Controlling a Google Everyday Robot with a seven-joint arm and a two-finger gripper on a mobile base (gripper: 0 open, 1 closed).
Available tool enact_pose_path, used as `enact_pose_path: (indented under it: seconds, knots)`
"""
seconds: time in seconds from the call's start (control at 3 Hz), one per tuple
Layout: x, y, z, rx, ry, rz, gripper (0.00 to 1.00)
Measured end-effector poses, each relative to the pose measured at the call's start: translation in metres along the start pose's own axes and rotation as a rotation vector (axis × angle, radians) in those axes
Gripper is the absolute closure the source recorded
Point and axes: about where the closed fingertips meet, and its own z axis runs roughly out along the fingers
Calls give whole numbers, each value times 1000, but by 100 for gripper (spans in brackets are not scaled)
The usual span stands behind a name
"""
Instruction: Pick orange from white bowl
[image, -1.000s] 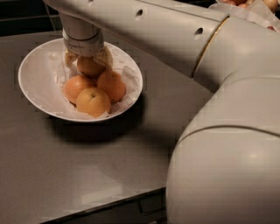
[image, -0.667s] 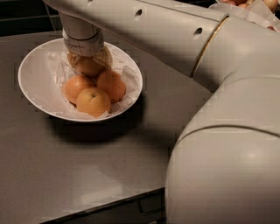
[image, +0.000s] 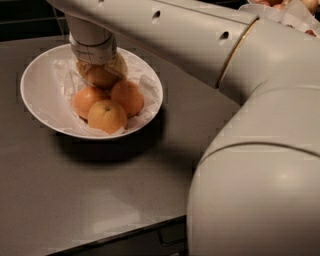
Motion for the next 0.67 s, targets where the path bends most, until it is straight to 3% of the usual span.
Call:
enact_pose_path:
  seconds: [0.67]
  knots:
    - [4,1,-12,13,23,35,100]
